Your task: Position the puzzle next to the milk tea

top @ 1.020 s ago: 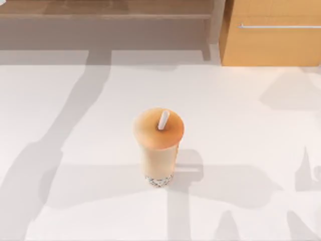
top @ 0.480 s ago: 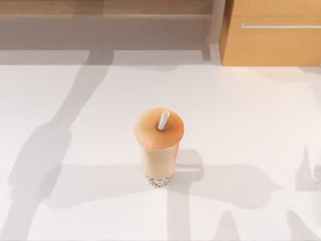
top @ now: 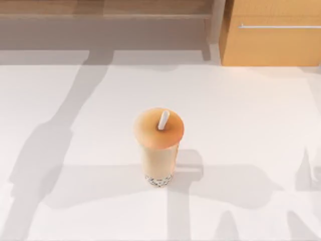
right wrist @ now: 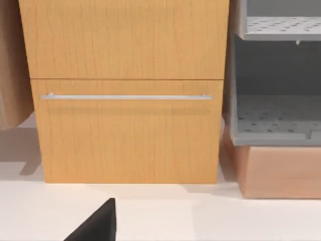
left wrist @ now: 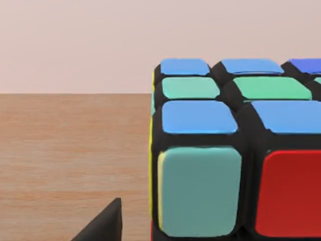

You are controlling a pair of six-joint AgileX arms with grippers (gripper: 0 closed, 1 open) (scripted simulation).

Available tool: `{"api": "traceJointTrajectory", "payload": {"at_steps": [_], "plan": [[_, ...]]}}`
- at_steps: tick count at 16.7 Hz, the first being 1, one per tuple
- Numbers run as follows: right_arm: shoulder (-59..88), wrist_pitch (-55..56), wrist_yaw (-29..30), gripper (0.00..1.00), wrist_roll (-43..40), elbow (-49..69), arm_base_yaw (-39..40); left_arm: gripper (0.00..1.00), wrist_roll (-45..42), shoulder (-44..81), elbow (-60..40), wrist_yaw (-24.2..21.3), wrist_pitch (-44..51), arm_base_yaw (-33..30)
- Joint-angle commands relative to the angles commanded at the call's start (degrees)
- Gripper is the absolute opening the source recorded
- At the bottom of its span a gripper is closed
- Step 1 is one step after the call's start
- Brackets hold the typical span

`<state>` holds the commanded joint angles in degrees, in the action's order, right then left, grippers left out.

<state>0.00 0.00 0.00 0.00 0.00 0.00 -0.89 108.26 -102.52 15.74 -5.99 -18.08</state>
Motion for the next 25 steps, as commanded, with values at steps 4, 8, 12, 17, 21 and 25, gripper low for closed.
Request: {"api": "traceJointTrajectory", "payload": {"at_steps": [4, 8, 12, 17, 21, 25], "plan": [[0.0, 0.0, 0.0, 1.00, 0.0, 0.0, 0.0, 0.55, 0.0, 0.0, 0.0, 0.0, 0.0, 0.0], [0.0, 0.0, 0.0, 1.00, 0.0, 0.0, 0.0, 0.25, 0.0, 0.0, 0.0, 0.0, 0.0, 0.0], [0.0, 0.0, 0.0, 1.00, 0.0, 0.0, 0.0, 0.00, 0.0, 0.0, 0.0, 0.0, 0.0, 0.0], [0.0, 0.0, 0.0, 1.00, 0.0, 0.0, 0.0, 0.00, 0.0, 0.0, 0.0, 0.0, 0.0, 0.0], [0.0, 0.0, 0.0, 1.00, 0.0, 0.0, 0.0, 0.00, -0.1, -0.2, -0.2, 0.0, 0.1, -0.2], [0.0, 0.0, 0.0, 1.00, 0.0, 0.0, 0.0, 0.00, -0.1, 0.4, -2.3, 0.0, 2.2, -0.2]]}}
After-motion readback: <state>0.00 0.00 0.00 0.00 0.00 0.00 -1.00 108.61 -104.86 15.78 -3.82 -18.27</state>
